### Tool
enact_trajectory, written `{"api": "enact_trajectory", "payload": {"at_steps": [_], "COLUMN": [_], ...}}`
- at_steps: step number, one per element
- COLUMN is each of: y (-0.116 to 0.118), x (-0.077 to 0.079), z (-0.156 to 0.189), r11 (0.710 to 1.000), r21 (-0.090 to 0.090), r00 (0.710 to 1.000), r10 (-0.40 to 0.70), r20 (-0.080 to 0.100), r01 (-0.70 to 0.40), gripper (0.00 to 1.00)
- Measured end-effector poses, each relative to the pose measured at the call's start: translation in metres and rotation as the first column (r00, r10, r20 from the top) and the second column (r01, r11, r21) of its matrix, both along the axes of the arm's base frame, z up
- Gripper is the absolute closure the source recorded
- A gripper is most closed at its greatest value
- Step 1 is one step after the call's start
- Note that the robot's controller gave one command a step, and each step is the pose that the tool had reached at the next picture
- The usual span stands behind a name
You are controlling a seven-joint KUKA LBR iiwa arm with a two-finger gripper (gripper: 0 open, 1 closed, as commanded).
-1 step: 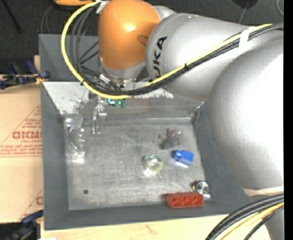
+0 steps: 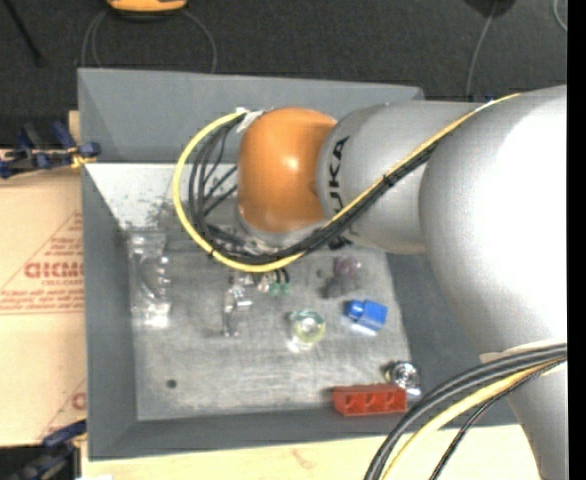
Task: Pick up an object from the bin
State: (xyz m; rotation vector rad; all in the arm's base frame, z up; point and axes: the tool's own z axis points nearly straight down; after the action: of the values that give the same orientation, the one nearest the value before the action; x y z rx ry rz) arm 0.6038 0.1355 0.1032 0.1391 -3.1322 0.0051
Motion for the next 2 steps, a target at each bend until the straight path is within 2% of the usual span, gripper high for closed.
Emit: {"api": "enact_trajectory", "payload": {"at_steps": [1,2], "y": [-0.074,-0.122], "x": [-0.012,-0.056], "z": [-0.029,-0.028], "r11": [1.000,0.991], "r21": [0.008,0.004], "r00": [1.000,0.991], "r10": [0.002,0.134], "r20": [0.018,0.028], "r01": [-0.002,-0.134], "gripper": [0.00,0.00]}}
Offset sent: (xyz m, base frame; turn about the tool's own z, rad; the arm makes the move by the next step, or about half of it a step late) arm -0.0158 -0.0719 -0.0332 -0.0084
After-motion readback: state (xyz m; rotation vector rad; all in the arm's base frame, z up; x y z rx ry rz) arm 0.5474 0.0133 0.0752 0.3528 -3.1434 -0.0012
